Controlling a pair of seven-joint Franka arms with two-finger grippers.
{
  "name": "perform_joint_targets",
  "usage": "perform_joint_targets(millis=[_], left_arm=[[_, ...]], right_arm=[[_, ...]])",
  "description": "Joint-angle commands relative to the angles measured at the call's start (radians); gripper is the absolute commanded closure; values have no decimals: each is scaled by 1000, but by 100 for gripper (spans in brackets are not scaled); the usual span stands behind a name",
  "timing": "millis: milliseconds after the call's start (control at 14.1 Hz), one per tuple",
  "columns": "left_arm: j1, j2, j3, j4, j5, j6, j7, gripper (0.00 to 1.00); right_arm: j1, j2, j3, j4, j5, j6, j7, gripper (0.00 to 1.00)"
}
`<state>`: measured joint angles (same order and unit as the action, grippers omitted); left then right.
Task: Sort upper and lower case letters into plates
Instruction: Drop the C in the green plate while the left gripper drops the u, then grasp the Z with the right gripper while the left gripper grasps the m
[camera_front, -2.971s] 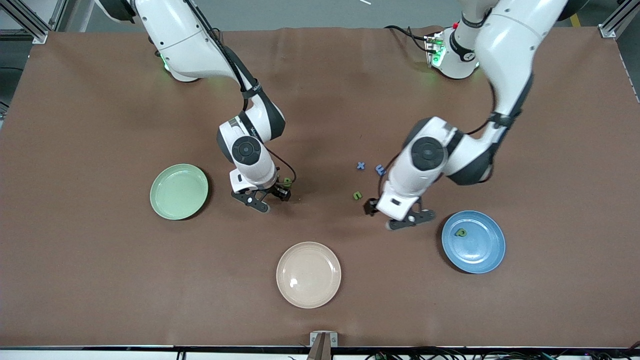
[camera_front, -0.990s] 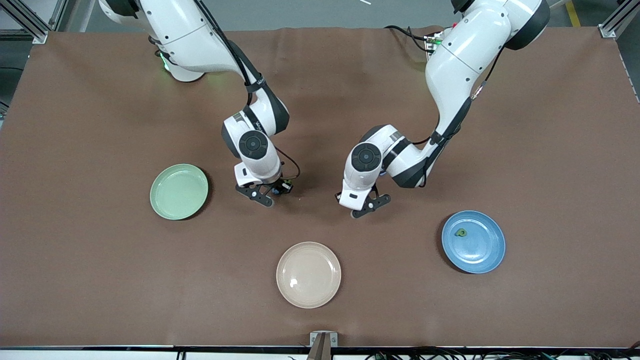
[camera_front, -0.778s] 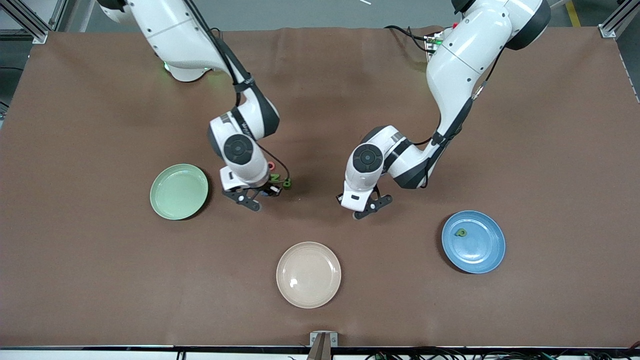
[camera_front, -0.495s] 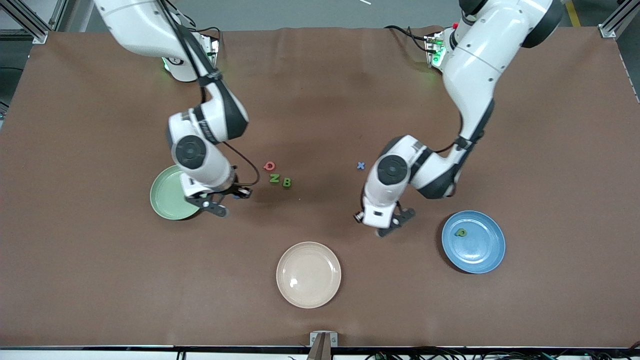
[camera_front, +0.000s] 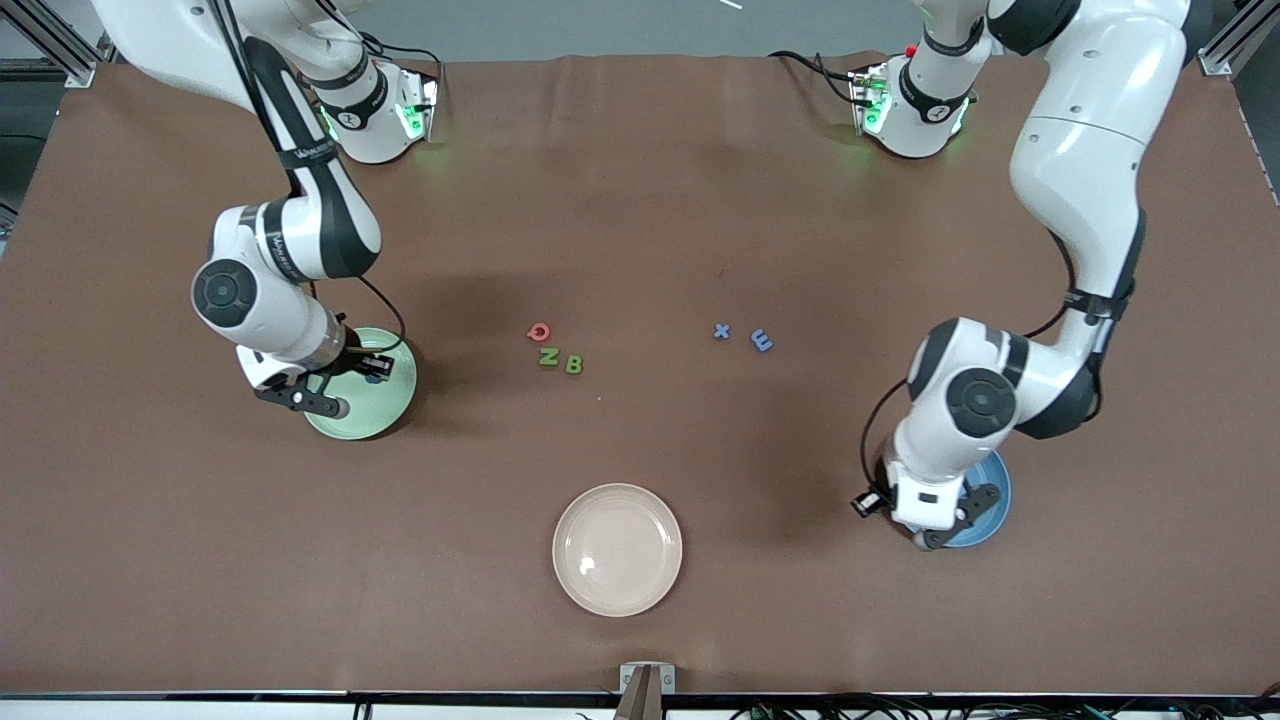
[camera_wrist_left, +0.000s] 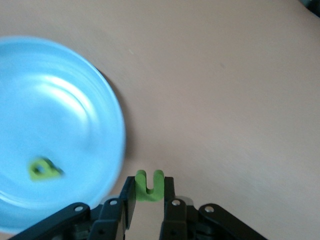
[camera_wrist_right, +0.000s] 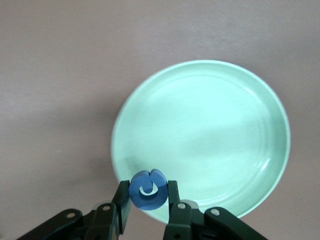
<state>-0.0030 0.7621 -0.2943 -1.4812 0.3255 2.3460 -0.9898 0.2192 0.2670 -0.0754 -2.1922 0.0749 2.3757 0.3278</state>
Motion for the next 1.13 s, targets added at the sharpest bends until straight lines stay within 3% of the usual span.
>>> perform_joint_targets(millis=[0,212,424,566,707,778,849,919,990,1061], left_arm=[[38,-18,-9,-31,23,-16,57,94],[66,-21,-9,-39,23,-68,103,92],[104,-15,-9,-39,23,-76,108,73],[107,-14,-9,-45,21,-77,114,69],[115,-15,-9,-45,21,-77,112,32],[113,-17,-9,-45,23,-77,114,0],[110,-18,-9,-54,23,-77,117,0],[107,-20,-17,-59,23,-83,114,0],[106,-23,-32,-54,23,-112,112,0],[103,-35,-49,-51,21,-147,105,0]], right_arm=[[-56,-40,20,-93,10,57,-68,100],[-84,-28,22,-123,10,118,-102,100],[-103,12,22,-145,10,183,-130,100],[-103,34,22,-155,10,203,-131,99],[-101,47,22,-155,10,203,-131,98],[-98,54,22,-156,10,201,-131,98],[-95,57,22,-155,10,197,-130,96],[-93,58,22,-153,10,191,-130,88],[-93,57,22,-150,10,189,-128,57],[-95,54,22,-147,10,189,-127,6]])
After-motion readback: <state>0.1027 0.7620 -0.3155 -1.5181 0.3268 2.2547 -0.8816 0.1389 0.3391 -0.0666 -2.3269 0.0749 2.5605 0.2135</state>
